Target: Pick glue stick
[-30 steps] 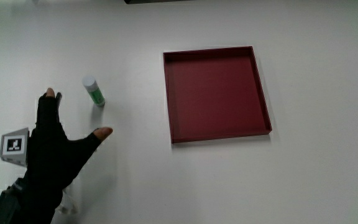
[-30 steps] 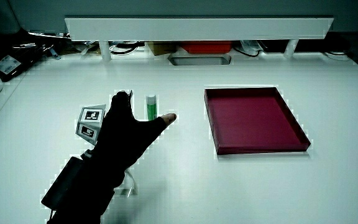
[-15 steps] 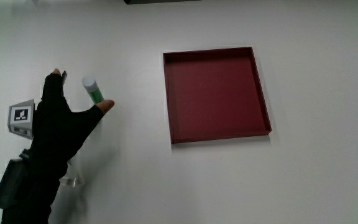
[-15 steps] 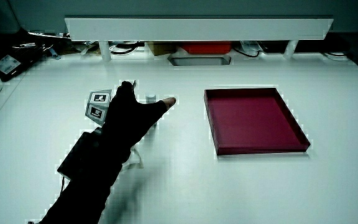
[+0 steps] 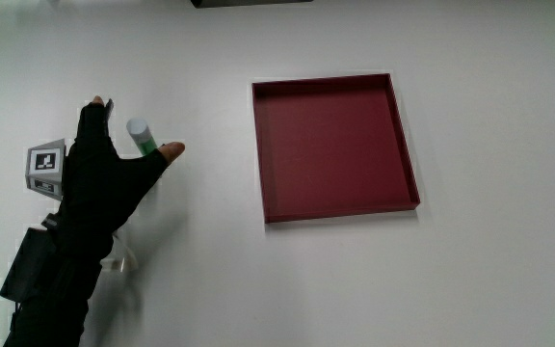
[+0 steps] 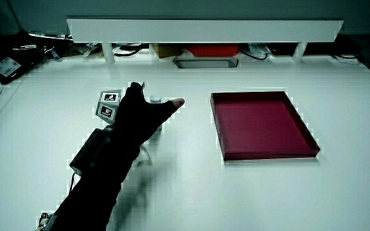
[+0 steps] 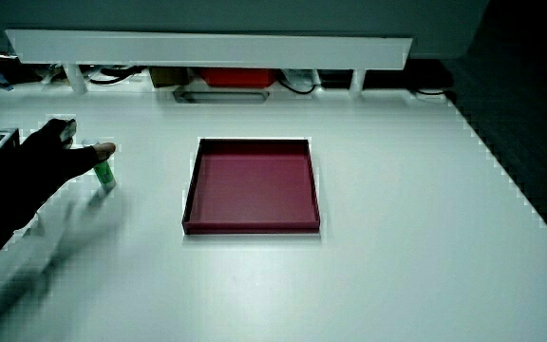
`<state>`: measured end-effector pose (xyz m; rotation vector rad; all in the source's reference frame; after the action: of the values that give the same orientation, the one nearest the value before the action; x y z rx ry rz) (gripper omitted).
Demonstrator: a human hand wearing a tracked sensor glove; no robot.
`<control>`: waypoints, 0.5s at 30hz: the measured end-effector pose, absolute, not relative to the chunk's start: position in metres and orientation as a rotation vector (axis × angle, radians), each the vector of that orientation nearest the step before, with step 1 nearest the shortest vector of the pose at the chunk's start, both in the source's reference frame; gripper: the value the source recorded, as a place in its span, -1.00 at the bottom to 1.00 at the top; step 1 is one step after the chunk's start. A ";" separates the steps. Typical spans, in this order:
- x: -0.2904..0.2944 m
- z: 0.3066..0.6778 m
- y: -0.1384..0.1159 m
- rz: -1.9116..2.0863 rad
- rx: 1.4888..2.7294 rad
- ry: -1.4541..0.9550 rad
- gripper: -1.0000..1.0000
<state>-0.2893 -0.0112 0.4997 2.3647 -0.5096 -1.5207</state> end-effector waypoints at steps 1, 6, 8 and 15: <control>-0.290 0.500 -0.010 -1.505 2.374 -0.496 0.00; -0.291 0.505 -0.011 -1.557 2.347 -0.527 0.13; -0.293 0.503 -0.010 -1.589 2.356 -0.529 0.20; -0.299 0.505 -0.005 -1.644 2.390 -0.594 0.43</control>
<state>-0.2986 -0.0055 0.5049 2.3897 -0.5941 -1.6442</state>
